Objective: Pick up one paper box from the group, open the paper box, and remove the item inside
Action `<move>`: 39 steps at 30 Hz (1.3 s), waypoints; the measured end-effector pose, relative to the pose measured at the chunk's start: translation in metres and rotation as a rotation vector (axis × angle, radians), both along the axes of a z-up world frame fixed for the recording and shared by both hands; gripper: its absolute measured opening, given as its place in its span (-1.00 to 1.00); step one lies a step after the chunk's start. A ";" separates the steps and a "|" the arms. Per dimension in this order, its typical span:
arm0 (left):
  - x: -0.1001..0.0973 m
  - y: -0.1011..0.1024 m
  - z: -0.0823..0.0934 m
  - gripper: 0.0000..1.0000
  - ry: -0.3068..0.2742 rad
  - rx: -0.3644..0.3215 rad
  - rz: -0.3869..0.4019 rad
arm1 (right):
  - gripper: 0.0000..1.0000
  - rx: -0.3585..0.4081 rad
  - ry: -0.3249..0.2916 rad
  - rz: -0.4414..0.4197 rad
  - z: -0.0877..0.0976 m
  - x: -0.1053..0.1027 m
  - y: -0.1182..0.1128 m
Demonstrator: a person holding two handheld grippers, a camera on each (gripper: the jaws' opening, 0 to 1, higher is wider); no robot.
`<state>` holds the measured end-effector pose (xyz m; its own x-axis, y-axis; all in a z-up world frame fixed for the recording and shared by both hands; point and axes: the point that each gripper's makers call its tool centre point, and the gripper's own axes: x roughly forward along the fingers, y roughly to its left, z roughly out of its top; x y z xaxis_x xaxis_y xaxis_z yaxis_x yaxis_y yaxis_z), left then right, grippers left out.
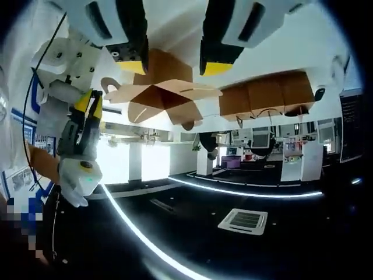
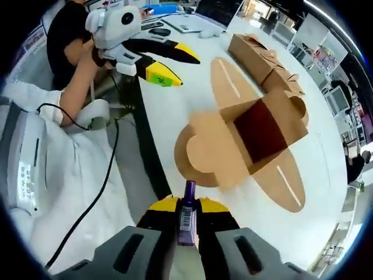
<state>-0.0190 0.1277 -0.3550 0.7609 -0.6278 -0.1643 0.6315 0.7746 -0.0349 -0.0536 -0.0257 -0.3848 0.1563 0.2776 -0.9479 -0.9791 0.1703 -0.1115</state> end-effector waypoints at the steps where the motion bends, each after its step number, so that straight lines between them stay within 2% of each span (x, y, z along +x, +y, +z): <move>1: 0.000 0.000 0.000 -0.26 0.001 0.000 -0.001 | -0.76 -0.006 0.000 0.007 -0.003 -0.001 0.000; 7: 0.000 0.000 0.000 -0.26 0.000 0.000 0.000 | -0.76 -0.039 0.005 0.036 -0.012 -0.003 0.005; 15: -0.002 -0.003 0.003 -0.26 -0.007 0.002 -0.011 | -0.76 -0.057 0.001 0.058 -0.014 0.001 0.015; 31: -0.002 0.001 0.003 -0.26 -0.009 0.000 -0.006 | -0.76 -0.052 -0.011 0.059 -0.024 0.026 0.037; 39: -0.001 0.001 0.000 -0.26 -0.003 0.000 -0.007 | -0.76 -0.063 -0.032 0.125 -0.033 0.034 0.052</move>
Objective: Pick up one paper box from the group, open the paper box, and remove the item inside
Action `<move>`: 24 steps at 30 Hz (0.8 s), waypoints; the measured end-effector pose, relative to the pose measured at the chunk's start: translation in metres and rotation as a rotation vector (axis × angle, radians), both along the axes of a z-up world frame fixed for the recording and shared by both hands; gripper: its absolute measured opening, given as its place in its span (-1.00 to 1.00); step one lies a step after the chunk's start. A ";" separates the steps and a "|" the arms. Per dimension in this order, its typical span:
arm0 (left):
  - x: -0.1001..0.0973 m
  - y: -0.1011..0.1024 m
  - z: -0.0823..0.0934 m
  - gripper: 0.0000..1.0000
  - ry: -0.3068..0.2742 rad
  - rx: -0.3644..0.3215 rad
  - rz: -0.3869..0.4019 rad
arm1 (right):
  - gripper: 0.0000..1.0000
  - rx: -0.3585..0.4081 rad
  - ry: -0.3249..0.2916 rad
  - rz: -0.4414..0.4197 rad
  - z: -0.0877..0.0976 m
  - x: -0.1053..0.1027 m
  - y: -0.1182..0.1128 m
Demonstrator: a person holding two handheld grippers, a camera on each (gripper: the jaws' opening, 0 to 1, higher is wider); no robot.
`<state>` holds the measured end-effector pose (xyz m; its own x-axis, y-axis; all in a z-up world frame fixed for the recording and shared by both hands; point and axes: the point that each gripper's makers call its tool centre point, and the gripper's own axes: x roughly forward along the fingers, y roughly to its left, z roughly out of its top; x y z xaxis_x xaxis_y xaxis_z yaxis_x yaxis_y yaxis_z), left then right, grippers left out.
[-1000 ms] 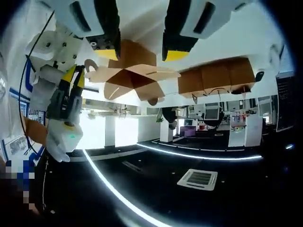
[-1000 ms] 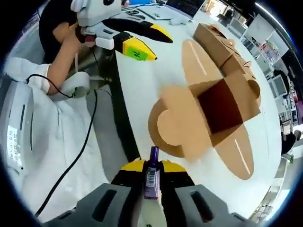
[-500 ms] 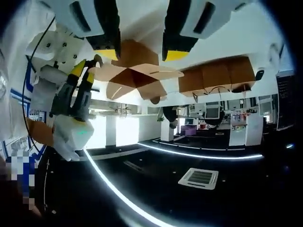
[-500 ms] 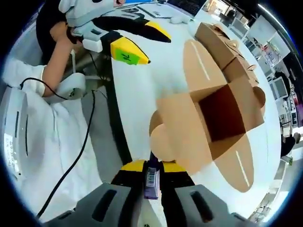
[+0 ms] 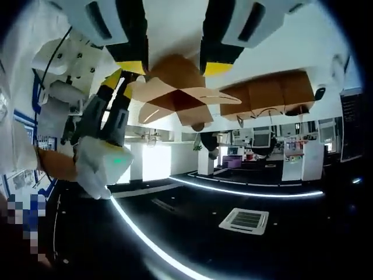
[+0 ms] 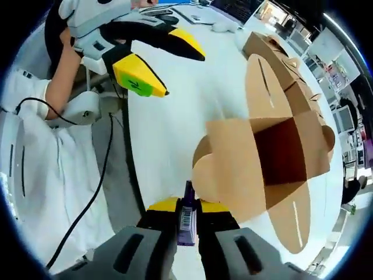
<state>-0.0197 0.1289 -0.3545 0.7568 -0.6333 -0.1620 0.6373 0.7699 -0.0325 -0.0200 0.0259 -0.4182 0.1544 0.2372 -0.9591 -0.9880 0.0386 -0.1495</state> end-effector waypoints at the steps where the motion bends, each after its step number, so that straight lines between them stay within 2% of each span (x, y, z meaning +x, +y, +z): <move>1: 0.000 0.000 0.000 -0.26 0.000 0.000 0.000 | -0.76 -0.005 0.001 0.012 -0.002 -0.001 0.001; 5: 0.000 0.001 -0.001 -0.26 0.002 0.001 0.000 | -0.76 -0.020 0.006 0.061 -0.007 -0.006 0.004; 11: -0.001 0.000 -0.001 -0.26 0.003 0.000 -0.004 | -0.76 -0.058 -0.021 0.172 -0.017 -0.012 0.007; 16: -0.001 -0.002 -0.002 -0.26 0.006 0.003 -0.009 | -0.76 -0.087 -0.059 0.299 -0.023 -0.015 0.007; 24: -0.002 -0.005 -0.003 -0.26 0.007 0.008 -0.017 | -0.76 -0.088 -0.038 0.328 -0.028 -0.019 0.013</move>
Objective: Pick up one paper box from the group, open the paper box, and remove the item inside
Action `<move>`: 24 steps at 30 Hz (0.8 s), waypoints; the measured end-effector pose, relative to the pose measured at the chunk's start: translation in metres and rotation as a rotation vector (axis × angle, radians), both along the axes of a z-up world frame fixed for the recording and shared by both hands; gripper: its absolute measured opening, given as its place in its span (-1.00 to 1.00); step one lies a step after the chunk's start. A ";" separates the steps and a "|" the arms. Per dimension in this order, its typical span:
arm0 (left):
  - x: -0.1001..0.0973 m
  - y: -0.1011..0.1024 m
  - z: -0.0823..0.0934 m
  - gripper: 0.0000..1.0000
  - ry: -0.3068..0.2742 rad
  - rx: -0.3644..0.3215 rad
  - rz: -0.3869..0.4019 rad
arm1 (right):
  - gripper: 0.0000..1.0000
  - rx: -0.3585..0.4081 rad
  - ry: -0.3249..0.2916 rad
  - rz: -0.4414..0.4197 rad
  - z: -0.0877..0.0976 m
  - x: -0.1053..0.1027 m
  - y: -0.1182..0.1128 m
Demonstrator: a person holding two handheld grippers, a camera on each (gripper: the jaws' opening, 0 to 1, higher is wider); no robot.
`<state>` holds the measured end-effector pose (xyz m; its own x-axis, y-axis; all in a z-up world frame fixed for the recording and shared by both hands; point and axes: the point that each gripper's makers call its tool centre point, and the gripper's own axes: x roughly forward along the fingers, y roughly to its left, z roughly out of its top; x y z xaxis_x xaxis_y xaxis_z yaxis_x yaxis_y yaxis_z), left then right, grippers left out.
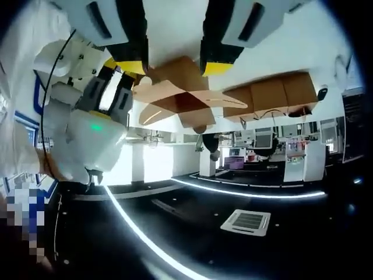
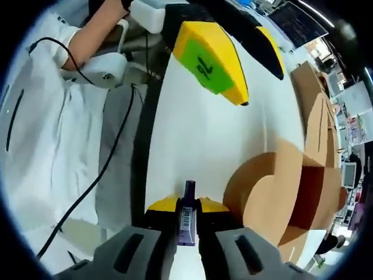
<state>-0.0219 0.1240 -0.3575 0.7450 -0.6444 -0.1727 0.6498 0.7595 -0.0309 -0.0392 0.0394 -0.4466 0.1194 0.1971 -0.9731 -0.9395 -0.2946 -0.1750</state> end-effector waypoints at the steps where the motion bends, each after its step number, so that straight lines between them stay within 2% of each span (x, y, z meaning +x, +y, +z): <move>1: 0.000 0.000 0.000 -0.26 -0.001 0.000 -0.002 | -0.76 0.000 0.002 0.013 -0.001 0.000 0.001; 8: 0.000 0.000 0.000 -0.26 0.000 0.001 0.000 | -0.75 -0.001 0.027 -0.003 -0.004 0.000 0.001; 20: 0.000 0.001 0.000 -0.26 -0.003 0.000 -0.003 | -0.74 0.003 0.028 0.024 -0.007 0.001 0.002; 24: -0.001 0.000 0.002 -0.26 -0.007 0.001 -0.003 | -0.69 0.013 0.039 -0.006 -0.007 0.001 0.003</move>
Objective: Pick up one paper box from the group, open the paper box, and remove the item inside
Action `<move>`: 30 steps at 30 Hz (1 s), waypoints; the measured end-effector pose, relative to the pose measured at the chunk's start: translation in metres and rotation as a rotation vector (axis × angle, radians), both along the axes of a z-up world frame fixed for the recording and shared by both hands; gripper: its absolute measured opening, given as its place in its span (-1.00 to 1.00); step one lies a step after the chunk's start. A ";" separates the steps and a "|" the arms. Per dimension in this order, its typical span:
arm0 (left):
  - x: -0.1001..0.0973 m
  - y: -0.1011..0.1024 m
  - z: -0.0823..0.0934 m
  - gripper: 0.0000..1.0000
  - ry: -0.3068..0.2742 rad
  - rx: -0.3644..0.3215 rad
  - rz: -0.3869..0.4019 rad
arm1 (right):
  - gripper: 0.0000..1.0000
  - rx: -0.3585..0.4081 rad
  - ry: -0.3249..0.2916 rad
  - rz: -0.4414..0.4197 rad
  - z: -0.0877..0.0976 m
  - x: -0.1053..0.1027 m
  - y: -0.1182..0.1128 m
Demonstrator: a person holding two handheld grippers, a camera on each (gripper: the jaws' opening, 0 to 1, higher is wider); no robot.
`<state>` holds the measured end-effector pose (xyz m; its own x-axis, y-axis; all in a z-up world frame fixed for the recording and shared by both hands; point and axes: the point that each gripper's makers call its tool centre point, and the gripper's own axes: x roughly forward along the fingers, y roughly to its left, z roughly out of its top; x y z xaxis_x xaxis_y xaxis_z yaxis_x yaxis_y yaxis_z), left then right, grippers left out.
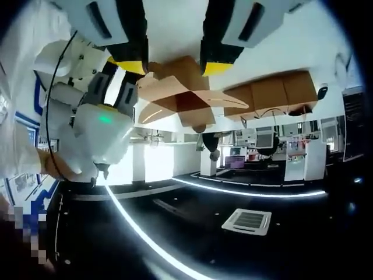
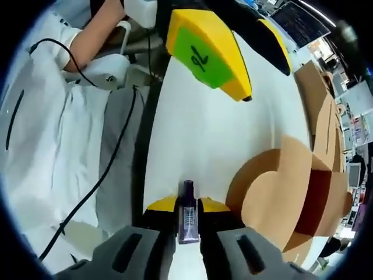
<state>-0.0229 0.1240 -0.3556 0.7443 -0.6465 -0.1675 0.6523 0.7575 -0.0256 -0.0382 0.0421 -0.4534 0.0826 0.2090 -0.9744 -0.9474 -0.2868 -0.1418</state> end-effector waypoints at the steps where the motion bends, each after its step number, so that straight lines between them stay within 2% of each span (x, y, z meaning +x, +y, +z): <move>1: -0.001 -0.001 0.001 -0.26 -0.003 0.001 -0.003 | -0.66 -0.001 -0.001 0.001 0.000 0.000 -0.001; 7: -0.003 -0.003 0.003 -0.26 -0.007 0.003 -0.014 | -0.59 0.009 -0.020 0.005 0.007 0.000 -0.001; 11: -0.003 -0.003 0.001 -0.26 -0.002 0.006 -0.016 | -0.47 0.075 -0.017 -0.017 0.021 -0.002 0.004; 15: -0.004 -0.004 0.002 -0.26 -0.004 0.006 -0.020 | -0.47 0.135 -0.039 -0.033 0.038 -0.004 0.000; 18: -0.004 -0.004 0.003 -0.26 -0.007 0.005 -0.019 | -0.47 0.240 -0.025 -0.070 0.058 -0.009 0.003; 21: -0.004 -0.004 0.003 -0.26 -0.004 0.002 -0.017 | -0.47 0.310 -0.017 -0.095 0.074 -0.013 -0.003; 25: -0.002 -0.006 0.001 -0.26 0.005 -0.001 -0.008 | -0.48 0.375 -0.016 -0.139 0.085 -0.016 -0.015; 30: 0.000 -0.010 0.000 -0.26 0.003 0.004 -0.007 | -0.48 0.518 0.017 -0.229 0.095 -0.016 -0.030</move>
<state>-0.0226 0.1136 -0.3559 0.7392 -0.6511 -0.1722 0.6575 0.7530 -0.0246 -0.0537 0.0117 -0.3582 0.1668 0.6388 -0.7511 -0.9807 0.0289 -0.1933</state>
